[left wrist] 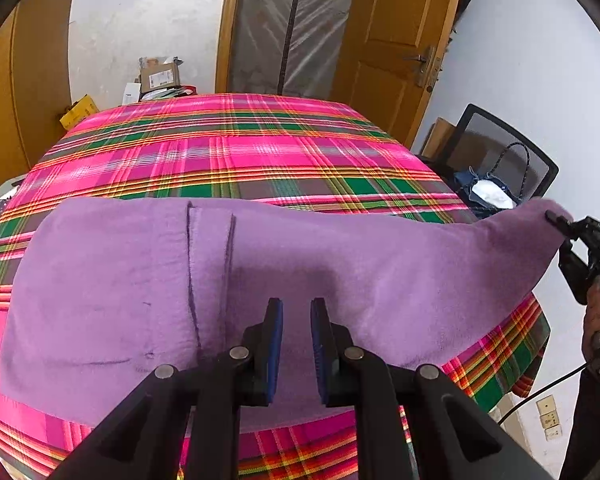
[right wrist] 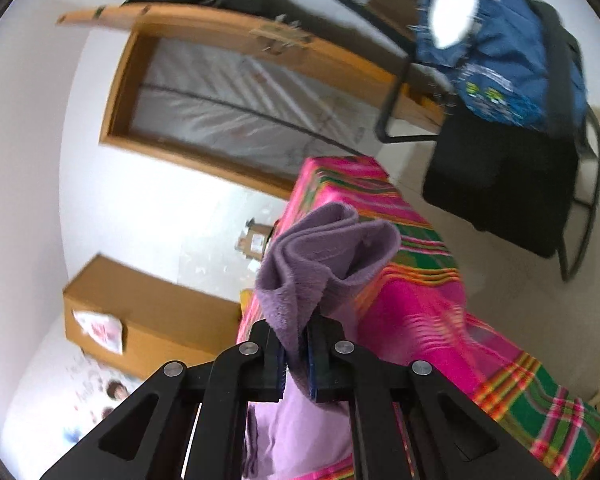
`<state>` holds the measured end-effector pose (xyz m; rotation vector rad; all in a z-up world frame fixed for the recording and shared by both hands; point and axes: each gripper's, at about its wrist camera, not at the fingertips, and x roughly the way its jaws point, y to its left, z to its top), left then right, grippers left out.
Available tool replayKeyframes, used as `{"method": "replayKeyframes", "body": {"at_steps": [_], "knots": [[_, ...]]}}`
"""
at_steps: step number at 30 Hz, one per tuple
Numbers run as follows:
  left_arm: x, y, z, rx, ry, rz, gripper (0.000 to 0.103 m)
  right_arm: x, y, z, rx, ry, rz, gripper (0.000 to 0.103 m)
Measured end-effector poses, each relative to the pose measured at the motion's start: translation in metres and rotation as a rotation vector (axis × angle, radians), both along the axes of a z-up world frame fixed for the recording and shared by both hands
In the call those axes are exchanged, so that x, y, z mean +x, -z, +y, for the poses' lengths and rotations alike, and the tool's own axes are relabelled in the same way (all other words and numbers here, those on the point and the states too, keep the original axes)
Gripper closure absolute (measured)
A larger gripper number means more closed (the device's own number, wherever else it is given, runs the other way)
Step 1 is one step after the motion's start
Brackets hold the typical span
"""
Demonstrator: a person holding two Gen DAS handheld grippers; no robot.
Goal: Fold clothes
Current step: 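Close the right gripper on the sweatshirt corner and lift it, then carry the lifted corner over the sweatshirt and lower it with the right gripper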
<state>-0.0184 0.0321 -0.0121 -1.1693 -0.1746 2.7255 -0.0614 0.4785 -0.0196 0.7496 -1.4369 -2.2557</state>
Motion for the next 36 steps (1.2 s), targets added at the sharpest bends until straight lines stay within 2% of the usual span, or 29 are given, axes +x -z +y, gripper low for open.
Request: {"method": "replayKeyframes", "body": {"at_steps": [9,18,23,28,35,36], "knots": [[0.011,-0.005,-0.015,0.041,-0.020,0.035,0.089,-0.008,-0.041,-0.059,0.095,-0.127,0.048,0.095],[0.020,-0.007,-0.036,0.074,-0.059,0.053,0.089,-0.025,-0.052,-0.121,0.140,-0.254,0.050,0.095],[0.024,-0.005,-0.052,0.089,-0.096,0.059,0.089,-0.033,-0.050,-0.157,0.167,-0.327,0.041,0.095],[0.028,-0.002,-0.065,0.102,-0.125,0.056,0.089,-0.039,-0.036,-0.207,0.237,-0.426,0.014,0.095],[0.032,0.002,-0.078,0.120,-0.150,0.051,0.089,-0.040,-0.007,-0.273,0.425,-0.533,-0.022,0.094],[0.033,0.003,-0.080,0.121,-0.154,0.051,0.089,-0.039,-0.003,-0.282,0.479,-0.541,-0.025,0.093]]}}
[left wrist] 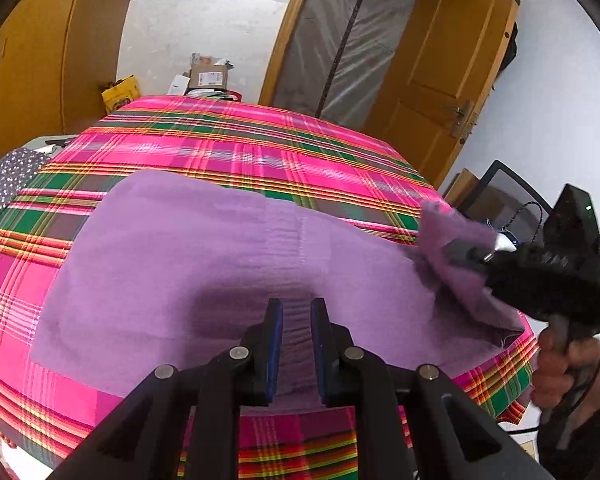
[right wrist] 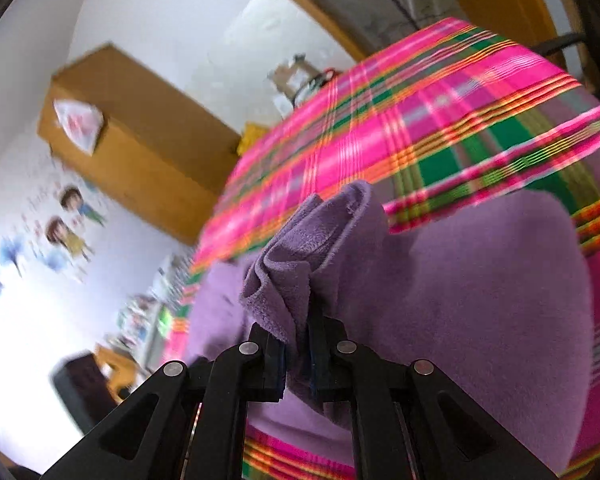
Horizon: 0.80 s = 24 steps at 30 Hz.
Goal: Fold clothes
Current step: 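Carry the lifted corner over the sweatshirt and lower it with the right gripper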
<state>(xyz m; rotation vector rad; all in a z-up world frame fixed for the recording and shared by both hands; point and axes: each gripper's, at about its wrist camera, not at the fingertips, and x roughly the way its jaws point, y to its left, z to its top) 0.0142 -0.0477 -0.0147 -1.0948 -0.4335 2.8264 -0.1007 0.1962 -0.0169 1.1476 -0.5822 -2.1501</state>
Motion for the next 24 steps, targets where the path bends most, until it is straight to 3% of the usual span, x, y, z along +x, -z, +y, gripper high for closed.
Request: {"method": "replayKeyframes", "body": {"at_steps": [4,9,24], "knots": [[0.002,0.001,-0.008,0.003,-0.023,-0.003,0.089,0.003,0.008,-0.023,0.181,-0.013,0.049,0.093],[0.003,0.003,-0.014,0.006,-0.037,-0.009,0.089,0.006,0.015,-0.038,0.305,-0.011,0.091,0.092],[-0.003,0.007,-0.008,0.004,-0.013,-0.025,0.089,0.011,0.015,-0.048,0.379,-0.012,0.117,0.088]]}}
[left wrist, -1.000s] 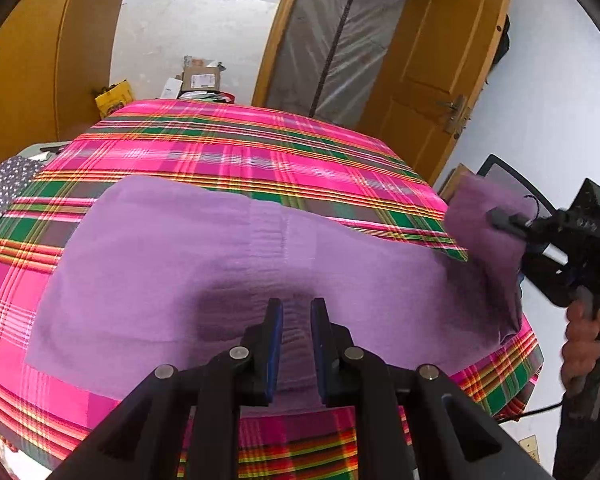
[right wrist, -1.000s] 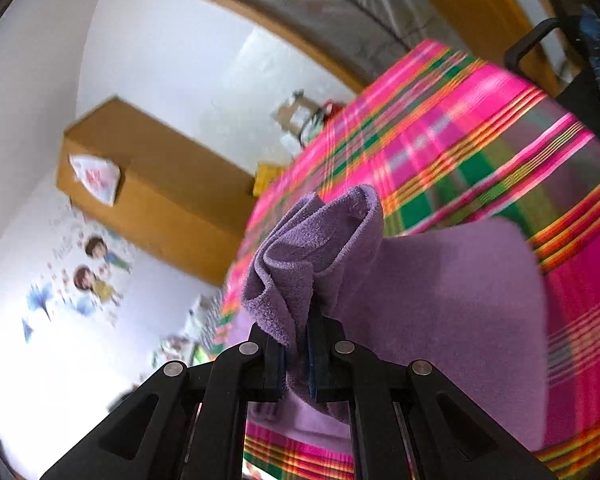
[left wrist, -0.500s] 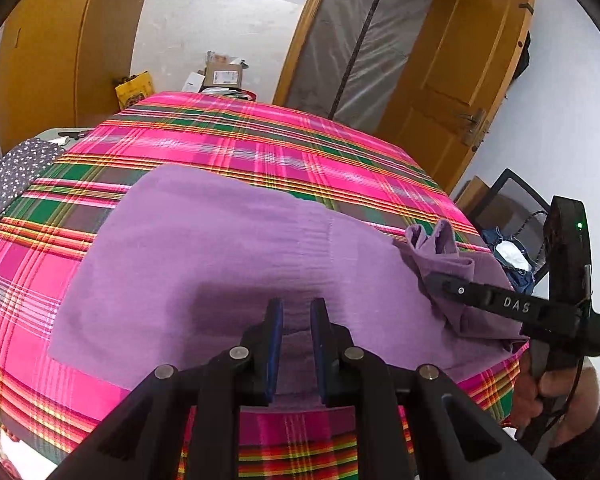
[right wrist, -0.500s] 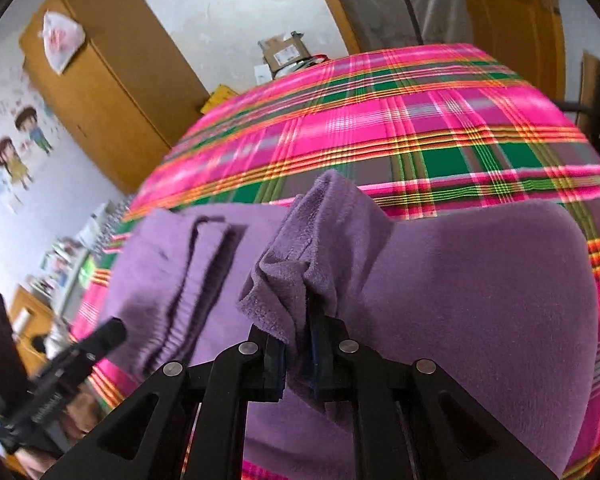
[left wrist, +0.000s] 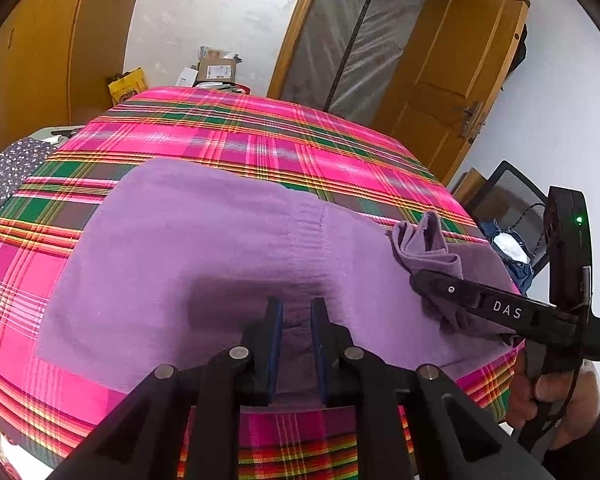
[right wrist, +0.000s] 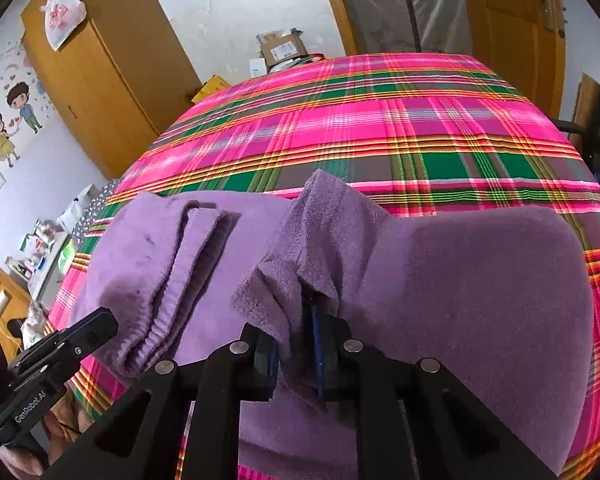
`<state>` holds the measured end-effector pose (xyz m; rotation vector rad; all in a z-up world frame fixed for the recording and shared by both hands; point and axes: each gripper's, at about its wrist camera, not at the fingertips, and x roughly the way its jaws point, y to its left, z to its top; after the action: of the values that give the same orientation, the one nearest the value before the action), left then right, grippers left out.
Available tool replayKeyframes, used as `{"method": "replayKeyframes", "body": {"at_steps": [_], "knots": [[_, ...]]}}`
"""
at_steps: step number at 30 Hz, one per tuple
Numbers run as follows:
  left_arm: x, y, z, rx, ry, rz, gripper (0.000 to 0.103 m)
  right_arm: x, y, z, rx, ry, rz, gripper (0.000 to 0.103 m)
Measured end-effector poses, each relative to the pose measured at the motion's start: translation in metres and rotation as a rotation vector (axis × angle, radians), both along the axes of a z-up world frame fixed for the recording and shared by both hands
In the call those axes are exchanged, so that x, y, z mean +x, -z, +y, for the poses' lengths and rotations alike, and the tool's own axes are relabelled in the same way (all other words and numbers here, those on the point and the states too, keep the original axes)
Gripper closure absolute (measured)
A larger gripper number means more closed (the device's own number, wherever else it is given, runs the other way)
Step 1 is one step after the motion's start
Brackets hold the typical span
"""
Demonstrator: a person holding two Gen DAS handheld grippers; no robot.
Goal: Fold clothes
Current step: 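Carry the lifted corner over the sweatshirt and lower it with the right gripper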
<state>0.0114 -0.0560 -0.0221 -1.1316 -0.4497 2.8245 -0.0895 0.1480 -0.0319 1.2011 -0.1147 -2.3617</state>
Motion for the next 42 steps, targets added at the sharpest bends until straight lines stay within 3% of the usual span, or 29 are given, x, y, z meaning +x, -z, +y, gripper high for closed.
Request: {"method": "replayKeyframes", "body": {"at_steps": [6,18,42], "knots": [[-0.002,0.001,0.003,0.002,0.000,-0.001,0.089,0.004,-0.003,-0.007,0.035,-0.019,0.018,0.078],[-0.003,0.001,0.004,-0.004,0.004,-0.002,0.089,0.015,-0.017,-0.021,0.168,-0.015,0.110,0.077],[0.000,-0.004,0.007,-0.024,-0.007,0.000,0.089,0.022,-0.022,-0.037,0.231,-0.059,0.173,0.074]]}}
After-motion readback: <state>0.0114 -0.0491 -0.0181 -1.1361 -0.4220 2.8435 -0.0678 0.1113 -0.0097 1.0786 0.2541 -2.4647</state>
